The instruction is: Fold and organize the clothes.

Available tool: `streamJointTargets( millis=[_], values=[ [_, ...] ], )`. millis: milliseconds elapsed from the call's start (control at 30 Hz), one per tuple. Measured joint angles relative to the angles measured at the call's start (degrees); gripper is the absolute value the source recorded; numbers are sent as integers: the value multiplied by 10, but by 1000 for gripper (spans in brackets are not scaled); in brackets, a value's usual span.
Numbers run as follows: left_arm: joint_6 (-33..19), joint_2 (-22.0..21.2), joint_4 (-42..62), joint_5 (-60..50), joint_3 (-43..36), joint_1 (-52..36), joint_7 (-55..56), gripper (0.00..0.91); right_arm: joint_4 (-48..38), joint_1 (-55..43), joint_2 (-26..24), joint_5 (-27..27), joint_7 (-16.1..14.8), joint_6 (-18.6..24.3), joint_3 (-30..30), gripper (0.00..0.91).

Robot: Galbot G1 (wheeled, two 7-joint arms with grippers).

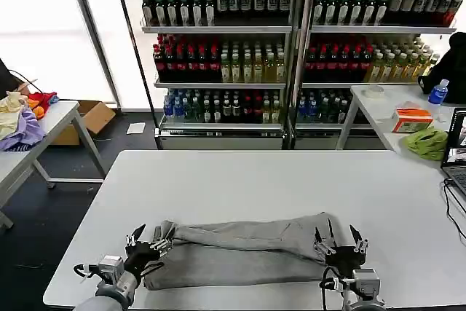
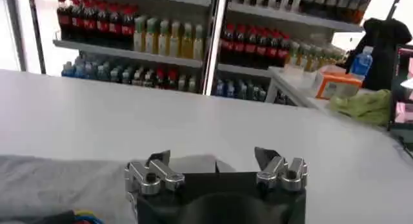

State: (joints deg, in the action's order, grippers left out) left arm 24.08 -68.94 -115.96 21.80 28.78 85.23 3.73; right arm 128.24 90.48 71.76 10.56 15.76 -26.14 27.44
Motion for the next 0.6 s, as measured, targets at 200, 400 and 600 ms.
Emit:
streamJointTargets(
  millis=[200,400,600],
  values=[
    [5,-16,3,15,1,12,9,736,4,-6,-3,7,1,-1,0,907],
    [7,-24,7,21,2,22,10,20,7,-11,-5,13,2,-1,1,907],
    [5,-28,12,22,3,29,6,0,11,-13,-8,19,2,-3,5,907]
  ],
)
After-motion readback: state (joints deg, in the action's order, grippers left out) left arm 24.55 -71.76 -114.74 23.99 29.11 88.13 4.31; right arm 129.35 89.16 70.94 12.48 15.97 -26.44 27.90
